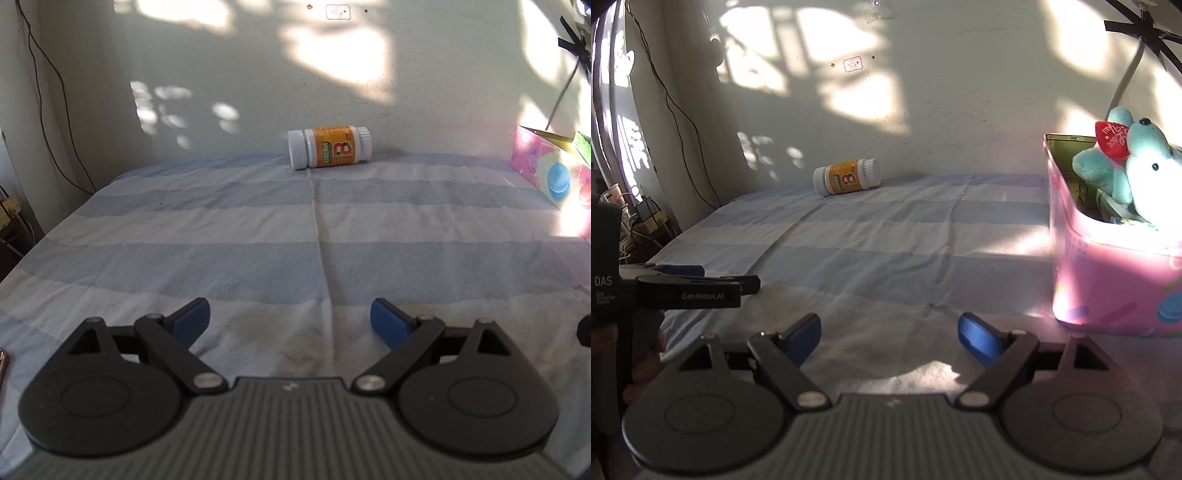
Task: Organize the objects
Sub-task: 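Withdraw both grippers from the tin toward the orange vitamin bottle, then grasp the vitamin bottle body with the right gripper while the left gripper grasps its white cap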
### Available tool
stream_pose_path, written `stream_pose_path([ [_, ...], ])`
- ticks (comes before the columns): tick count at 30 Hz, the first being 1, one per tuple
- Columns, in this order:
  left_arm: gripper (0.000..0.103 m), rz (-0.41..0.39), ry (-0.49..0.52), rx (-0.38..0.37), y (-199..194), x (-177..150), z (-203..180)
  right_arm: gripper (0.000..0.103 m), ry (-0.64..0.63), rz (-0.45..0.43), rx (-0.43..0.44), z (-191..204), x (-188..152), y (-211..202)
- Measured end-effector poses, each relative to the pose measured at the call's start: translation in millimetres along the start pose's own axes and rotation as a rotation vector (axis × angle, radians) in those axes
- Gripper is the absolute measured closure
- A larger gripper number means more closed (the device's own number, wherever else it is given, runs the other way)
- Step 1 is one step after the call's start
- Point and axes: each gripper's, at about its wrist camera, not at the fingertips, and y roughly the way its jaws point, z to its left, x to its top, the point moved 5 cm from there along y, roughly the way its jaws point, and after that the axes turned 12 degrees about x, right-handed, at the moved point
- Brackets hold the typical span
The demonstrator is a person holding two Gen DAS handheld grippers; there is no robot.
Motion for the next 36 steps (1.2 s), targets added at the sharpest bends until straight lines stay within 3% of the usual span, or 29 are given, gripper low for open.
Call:
stream_pose_path([
  [4,0.008,0.037,-0.070,-0.051,8.2,0.2,6.1,0.019,0.017,0.010,-0.007,-3.0,7.1,17.9],
  [22,0.008,0.030,-0.145,-0.107,11.7,2.3,15.0,0.018,-0.052,0.020,-0.011,2.8,61.6,107.9],
  [24,0.008,0.014,-0.167,-0.095,10.8,3.6,19.8,0.017,-0.083,0.001,-0.010,7.9,73.3,120.3],
  [28,0.008,-0.053,-0.206,0.024,10.3,11.3,39.4,0.005,-0.150,-0.091,-0.044,14.5,109.3,148.0],
  [33,0.008,0.013,-0.257,-0.009,21.4,11.4,46.5,0.000,-0.128,-0.105,-0.049,16.2,145.6,200.7],
  [36,0.008,0.012,-0.245,-0.021,20.5,10.7,43.0,0.000,-0.112,-0.064,-0.062,15.7,158.3,237.1],
])
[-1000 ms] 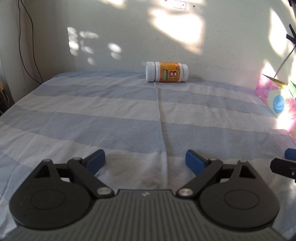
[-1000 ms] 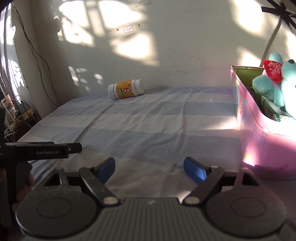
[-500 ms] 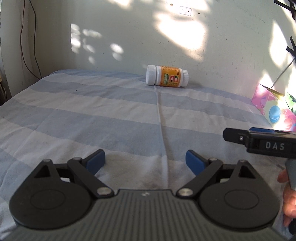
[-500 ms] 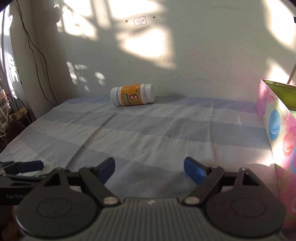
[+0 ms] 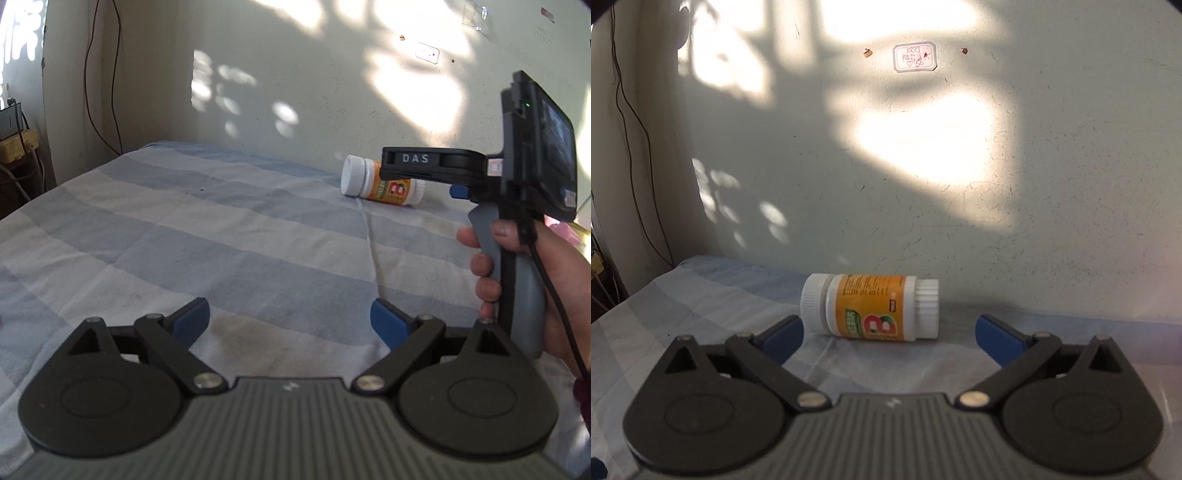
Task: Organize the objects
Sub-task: 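Grasp the vitamin bottle body with the right gripper while the left gripper grasps its white cap, then carry the vitamin bottle with both grippers over the pink tin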
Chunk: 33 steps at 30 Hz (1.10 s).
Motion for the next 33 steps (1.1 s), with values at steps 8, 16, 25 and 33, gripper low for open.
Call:
stream_pose_path([
  [8,0.009,0.022,-0.087,-0.120,11.6,34.5,9.5,0.000,0.176,-0.010,0.054,-28.9,19.4,19.6],
  [16,0.027,0.110,-0.107,-0.294,126.7,135.3,-37.8,0.011,0.292,-0.018,0.168,-90.2,18.4,17.3],
  [25,0.046,0.254,-0.261,-0.426,184.1,130.4,-71.5,0.018,0.334,0.078,0.325,-93.9,11.5,42.9],
  [33,0.051,0.195,-0.207,-0.414,131.5,126.9,-72.6,0.032,0.403,0.051,0.419,-77.3,0.6,18.3],
])
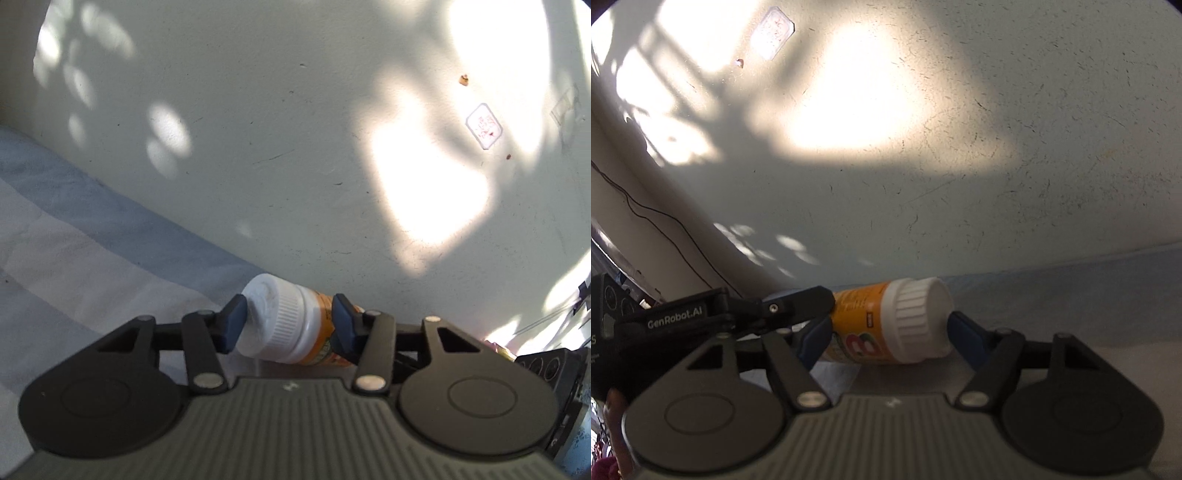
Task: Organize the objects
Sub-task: 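Carry the vitamin bottle with both grippers over the pink tin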
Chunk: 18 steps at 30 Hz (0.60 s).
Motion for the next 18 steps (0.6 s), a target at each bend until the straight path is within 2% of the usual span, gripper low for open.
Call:
stream_pose_path([
  [8,0.051,-0.092,0.091,-0.094,-108.4,-33.7,-67.3,0.031,-0.078,-0.141,-0.029,71.7,-13.1,-100.6],
  [13,0.051,-0.075,0.094,-0.160,-170.0,-87.9,-102.5,0.031,-0.102,-0.190,-0.079,100.5,-43.0,-188.5],
  [16,0.051,-0.075,0.116,-0.192,-194.8,-122.7,-125.5,0.031,-0.110,-0.232,-0.109,113.6,-69.7,-224.5],
  [18,0.051,-0.070,0.133,-0.217,-205.9,-133.6,-125.6,0.031,-0.109,-0.267,-0.122,117.3,-84.6,-253.3],
])
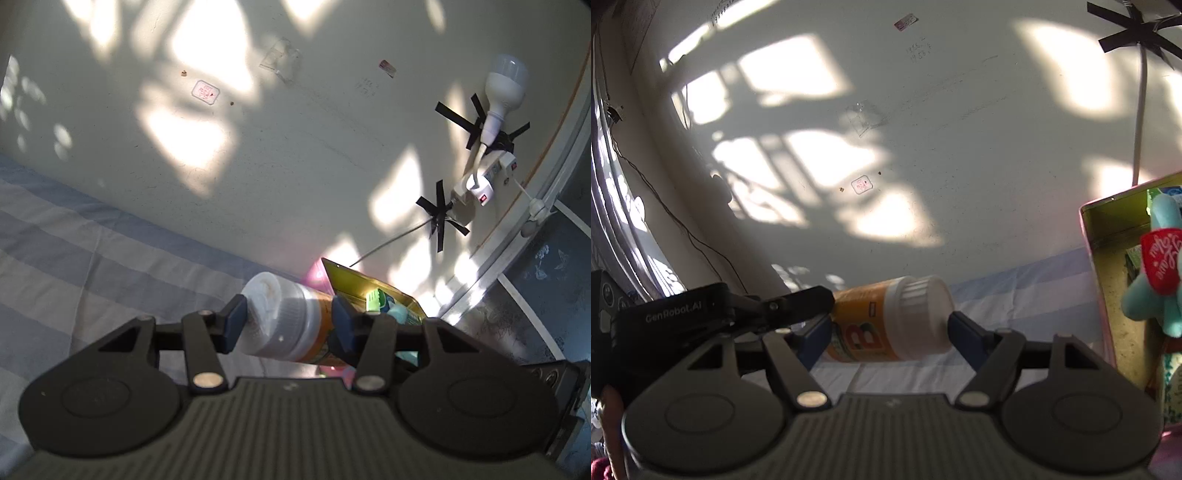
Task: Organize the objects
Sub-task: 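Carry the vitamin bottle with both grippers over the pink tin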
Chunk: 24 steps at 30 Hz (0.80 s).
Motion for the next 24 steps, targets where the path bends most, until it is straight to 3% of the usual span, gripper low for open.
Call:
stream_pose_path([
  [6,0.050,0.050,0.070,-0.058,7.4,-49.7,-58.3,0.031,-0.011,-0.097,-0.080,-8.8,-24.7,-95.2],
  [12,0.048,0.171,0.161,-0.107,37.0,-114.1,-111.1,0.031,0.022,-0.100,-0.230,-50.4,-64.6,-181.2],
  [16,0.048,0.265,0.186,-0.146,60.0,-147.0,-132.4,0.028,0.025,-0.065,-0.342,-75.8,-80.8,-211.2],
  [20,0.050,0.336,0.227,-0.146,79.9,-170.8,-144.5,0.027,0.039,-0.007,-0.394,-98.6,-91.3,-226.4],
  [24,0.044,0.313,0.264,-0.139,77.2,-170.8,-143.0,0.018,-0.002,0.043,-0.404,-102.7,-99.1,-225.1],
])
